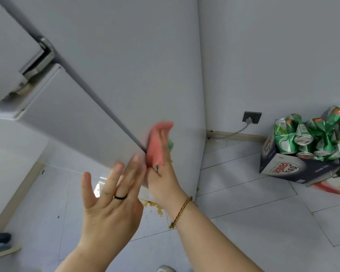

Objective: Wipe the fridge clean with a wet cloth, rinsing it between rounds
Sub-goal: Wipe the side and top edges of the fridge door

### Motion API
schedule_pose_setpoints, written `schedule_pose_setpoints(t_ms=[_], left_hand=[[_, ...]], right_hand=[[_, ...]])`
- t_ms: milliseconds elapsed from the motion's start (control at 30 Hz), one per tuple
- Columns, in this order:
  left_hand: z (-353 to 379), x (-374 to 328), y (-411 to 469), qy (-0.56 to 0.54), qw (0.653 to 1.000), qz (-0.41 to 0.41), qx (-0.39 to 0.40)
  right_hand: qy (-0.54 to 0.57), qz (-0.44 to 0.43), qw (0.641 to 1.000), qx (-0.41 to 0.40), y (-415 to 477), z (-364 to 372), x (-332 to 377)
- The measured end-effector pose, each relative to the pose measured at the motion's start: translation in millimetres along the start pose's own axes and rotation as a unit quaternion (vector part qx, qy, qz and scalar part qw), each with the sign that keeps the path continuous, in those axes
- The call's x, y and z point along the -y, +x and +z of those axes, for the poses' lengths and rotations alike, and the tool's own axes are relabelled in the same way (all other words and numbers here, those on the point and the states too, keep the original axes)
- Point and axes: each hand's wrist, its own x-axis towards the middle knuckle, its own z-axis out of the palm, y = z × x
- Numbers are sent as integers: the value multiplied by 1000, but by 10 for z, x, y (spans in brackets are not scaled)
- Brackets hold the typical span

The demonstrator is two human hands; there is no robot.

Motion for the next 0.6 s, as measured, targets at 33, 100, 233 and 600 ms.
schedule_pose_setpoints(t_ms=[33, 100, 233, 600], left_hand=[[-9, 6, 4, 2, 1000, 0, 0], [-17, 25, 1, -3, 1000, 6, 1], [7, 59, -22, -5, 1000, 21, -1], [14, 53, -48, 17, 1000, 10, 9]], right_hand=[[-7, -45, 999, 3, 38, 18, 89], [-34, -82, 996, 11, -10, 20, 43], [26, 118, 993, 4, -312, -27, -487], [-114, -5, 993, 28, -269, 10, -384]])
